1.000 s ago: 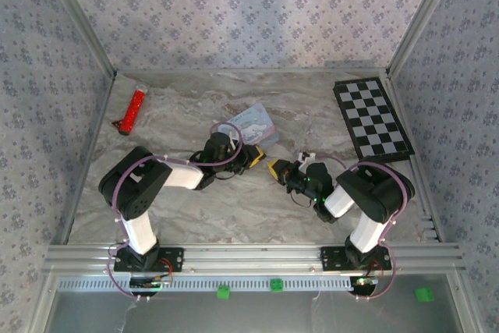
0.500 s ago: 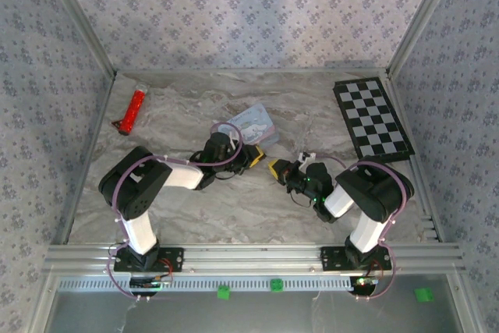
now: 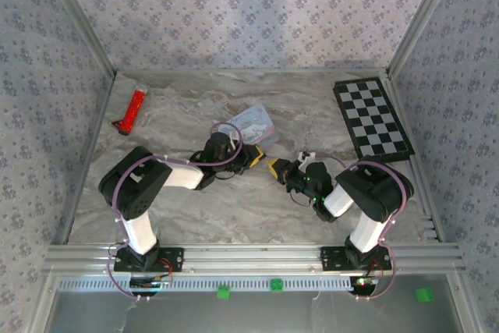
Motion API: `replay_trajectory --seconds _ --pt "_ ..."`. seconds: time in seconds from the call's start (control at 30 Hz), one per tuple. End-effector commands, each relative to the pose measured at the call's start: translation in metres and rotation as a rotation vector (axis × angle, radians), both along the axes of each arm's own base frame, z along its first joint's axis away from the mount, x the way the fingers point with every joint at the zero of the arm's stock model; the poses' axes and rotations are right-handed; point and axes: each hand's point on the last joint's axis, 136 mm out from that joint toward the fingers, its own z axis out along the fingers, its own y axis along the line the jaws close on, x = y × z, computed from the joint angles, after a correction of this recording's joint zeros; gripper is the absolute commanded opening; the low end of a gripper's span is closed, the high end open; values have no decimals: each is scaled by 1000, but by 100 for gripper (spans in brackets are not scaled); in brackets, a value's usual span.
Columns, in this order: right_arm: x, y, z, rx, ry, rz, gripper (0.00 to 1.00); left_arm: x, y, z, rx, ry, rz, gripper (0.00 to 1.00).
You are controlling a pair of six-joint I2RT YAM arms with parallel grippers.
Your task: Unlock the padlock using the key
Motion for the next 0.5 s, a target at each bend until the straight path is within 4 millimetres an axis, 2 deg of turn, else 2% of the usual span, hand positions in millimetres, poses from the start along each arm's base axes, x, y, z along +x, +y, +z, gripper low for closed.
replay_trajectory --seconds 0.0,0.47 --pt "10 0 8 5 -35 -25 0 -5 -15 14 -51 -4 -40 15" --pt "15 8 7 19 -20 -10 0 -5 -18 23 -77 -22 -44 15"
